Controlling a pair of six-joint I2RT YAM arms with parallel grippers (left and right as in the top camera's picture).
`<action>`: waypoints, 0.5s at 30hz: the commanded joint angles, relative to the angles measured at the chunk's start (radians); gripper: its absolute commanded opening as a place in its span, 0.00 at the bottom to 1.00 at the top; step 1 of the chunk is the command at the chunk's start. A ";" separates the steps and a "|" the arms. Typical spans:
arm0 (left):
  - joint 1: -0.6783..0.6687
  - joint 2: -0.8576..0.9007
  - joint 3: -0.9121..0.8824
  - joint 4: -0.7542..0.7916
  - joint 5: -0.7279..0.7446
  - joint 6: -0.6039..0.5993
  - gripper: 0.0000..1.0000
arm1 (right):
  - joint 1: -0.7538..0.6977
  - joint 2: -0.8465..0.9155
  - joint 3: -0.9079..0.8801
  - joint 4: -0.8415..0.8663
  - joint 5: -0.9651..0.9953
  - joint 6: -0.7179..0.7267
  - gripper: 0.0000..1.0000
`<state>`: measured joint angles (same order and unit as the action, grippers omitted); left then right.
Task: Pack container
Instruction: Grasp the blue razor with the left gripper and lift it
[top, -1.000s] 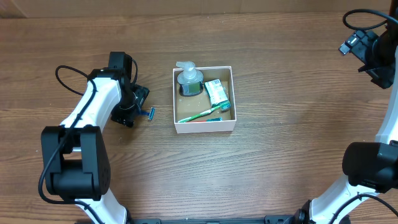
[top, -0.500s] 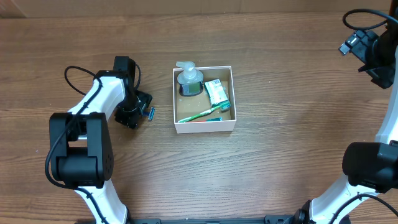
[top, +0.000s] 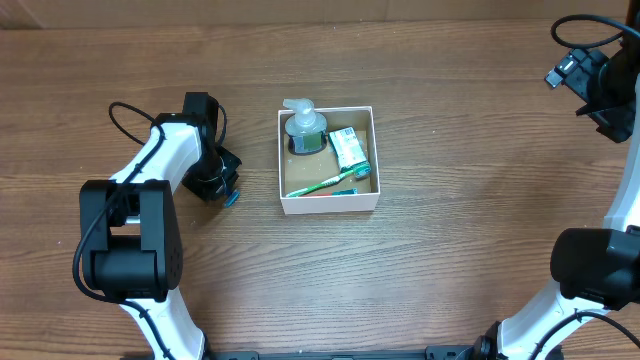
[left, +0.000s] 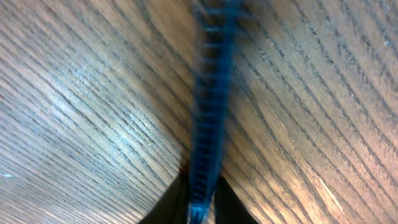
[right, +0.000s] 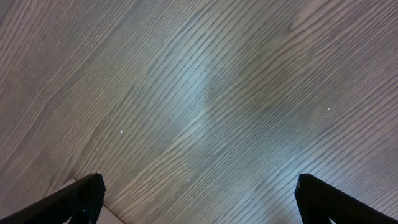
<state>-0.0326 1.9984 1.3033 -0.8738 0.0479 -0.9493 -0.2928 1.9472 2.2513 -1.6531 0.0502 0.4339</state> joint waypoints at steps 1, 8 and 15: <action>0.000 0.055 -0.013 0.014 -0.034 0.031 0.12 | 0.005 -0.011 0.007 0.002 -0.003 0.005 1.00; 0.000 0.055 -0.013 0.015 -0.056 0.113 0.09 | 0.005 -0.011 0.007 0.002 -0.003 0.005 1.00; 0.001 0.052 0.060 -0.064 -0.056 0.202 0.11 | 0.005 -0.011 0.007 0.002 -0.003 0.005 1.00</action>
<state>-0.0326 2.0048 1.3178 -0.8982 0.0334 -0.8284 -0.2928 1.9472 2.2513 -1.6535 0.0505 0.4335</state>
